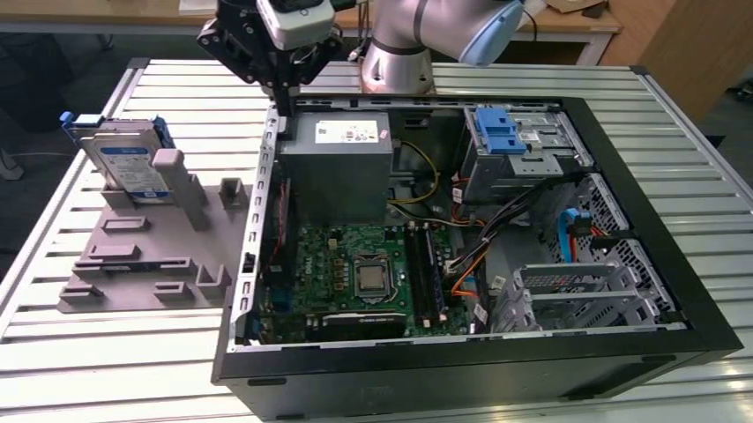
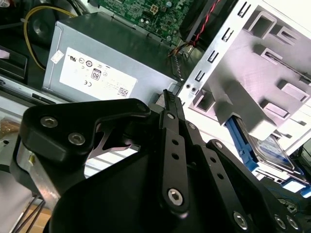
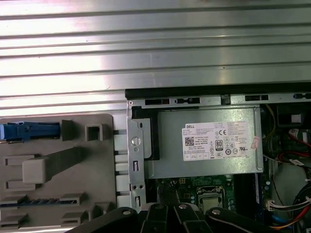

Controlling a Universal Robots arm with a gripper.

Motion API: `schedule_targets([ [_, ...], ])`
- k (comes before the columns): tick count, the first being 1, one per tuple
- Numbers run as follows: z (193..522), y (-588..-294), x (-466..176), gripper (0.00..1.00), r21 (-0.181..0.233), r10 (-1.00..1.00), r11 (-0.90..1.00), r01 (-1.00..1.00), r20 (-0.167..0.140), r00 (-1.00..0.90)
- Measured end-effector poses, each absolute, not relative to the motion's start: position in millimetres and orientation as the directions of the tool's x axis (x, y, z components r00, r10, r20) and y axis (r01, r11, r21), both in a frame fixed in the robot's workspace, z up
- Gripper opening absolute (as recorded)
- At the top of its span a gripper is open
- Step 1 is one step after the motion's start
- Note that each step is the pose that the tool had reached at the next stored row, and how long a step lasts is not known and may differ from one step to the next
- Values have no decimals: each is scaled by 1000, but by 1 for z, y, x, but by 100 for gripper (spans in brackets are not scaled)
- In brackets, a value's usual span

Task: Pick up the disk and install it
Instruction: 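Reach for the disk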

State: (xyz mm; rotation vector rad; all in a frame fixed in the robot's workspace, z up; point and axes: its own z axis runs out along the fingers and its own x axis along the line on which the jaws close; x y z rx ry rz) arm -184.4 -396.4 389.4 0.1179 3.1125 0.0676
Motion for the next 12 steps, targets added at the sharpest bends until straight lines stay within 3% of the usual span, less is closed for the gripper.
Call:
schedule_targets([
  [12, 388, -396, -187, 11, 44, 76, 996, 75, -24, -997],
])
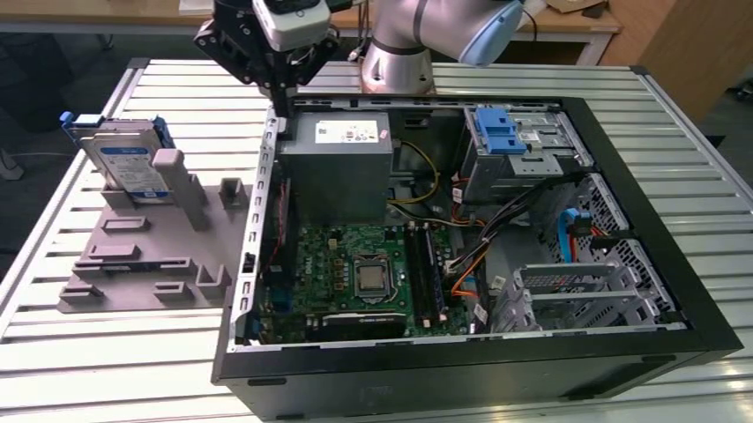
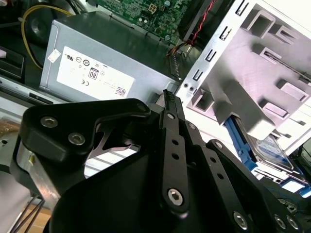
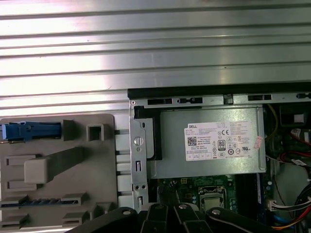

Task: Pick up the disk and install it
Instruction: 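Reach for the disk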

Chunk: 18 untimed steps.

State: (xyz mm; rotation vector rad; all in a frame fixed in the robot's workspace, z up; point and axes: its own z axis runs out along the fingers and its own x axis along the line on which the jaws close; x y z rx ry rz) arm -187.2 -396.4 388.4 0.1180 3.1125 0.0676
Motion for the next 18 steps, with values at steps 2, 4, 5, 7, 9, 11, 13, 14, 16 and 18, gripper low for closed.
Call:
schedule_targets([
  [2, 388, -396, -188, 11, 44, 76, 996, 75, -24, -997],
  [4, 388, -396, -188, 11, 44, 76, 996, 75, -24, -997],
  [5, 388, -396, -189, 11, 44, 76, 996, 75, -24, -997],
  [7, 388, -396, -189, 11, 44, 76, 996, 75, -24, -997],
  [9, 388, -396, -190, 11, 44, 76, 996, 75, -24, -997],
  [11, 387, -396, -190, 11, 44, 76, 996, 75, -24, -997],
  [13, 387, -396, -190, 11, 44, 76, 996, 75, -25, -997],
  [14, 387, -396, -191, 11, 44, 76, 996, 75, -24, -997],
  [16, 387, -396, -191, 11, 44, 76, 996, 75, -24, -997],
  [18, 387, -396, -192, 11, 44, 76, 996, 75, -24, -997],
])
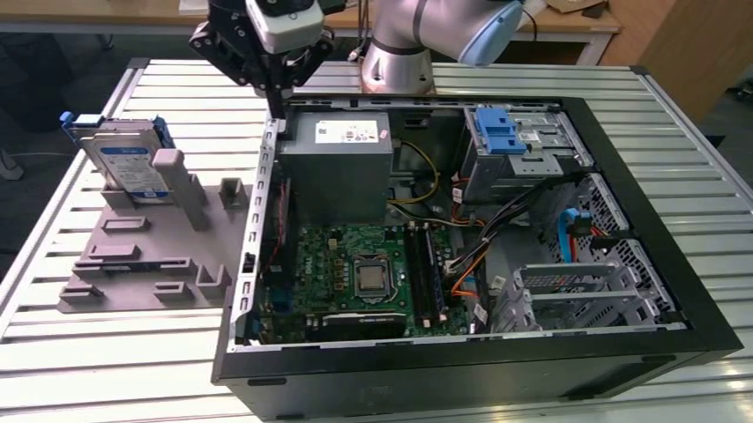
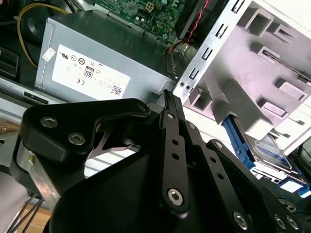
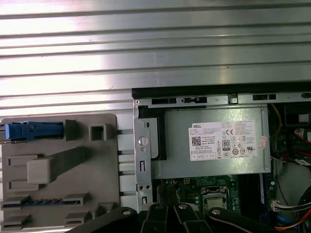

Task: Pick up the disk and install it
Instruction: 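Reach for the disk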

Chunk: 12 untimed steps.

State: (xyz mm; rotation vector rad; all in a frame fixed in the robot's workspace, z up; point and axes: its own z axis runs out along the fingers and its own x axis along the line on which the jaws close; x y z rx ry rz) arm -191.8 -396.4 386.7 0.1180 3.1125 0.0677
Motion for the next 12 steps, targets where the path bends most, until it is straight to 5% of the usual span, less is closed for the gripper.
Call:
schedule_targets([
  [12, 386, -396, -195, 11, 44, 76, 996, 75, -24, -997],
])
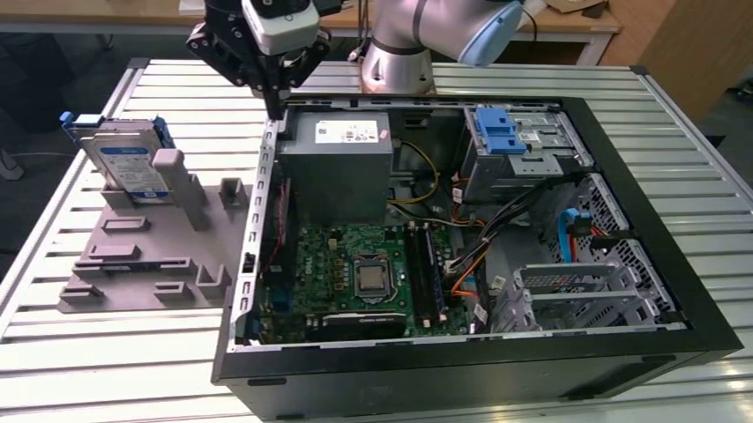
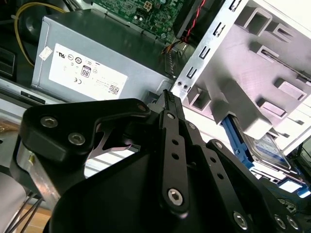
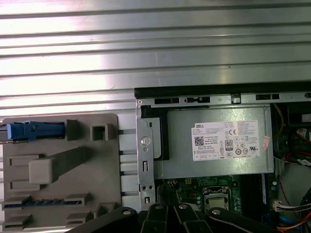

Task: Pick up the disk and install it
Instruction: 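Reach for the disk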

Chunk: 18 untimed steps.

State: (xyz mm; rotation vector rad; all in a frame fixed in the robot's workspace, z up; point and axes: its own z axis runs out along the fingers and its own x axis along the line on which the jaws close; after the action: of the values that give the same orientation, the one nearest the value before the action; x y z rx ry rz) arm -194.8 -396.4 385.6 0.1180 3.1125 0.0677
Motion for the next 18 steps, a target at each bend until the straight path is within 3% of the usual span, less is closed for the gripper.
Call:
schedule_targets([
  [18, 385, -396, -211, 11, 44, 76, 996, 75, -24, -997],
])
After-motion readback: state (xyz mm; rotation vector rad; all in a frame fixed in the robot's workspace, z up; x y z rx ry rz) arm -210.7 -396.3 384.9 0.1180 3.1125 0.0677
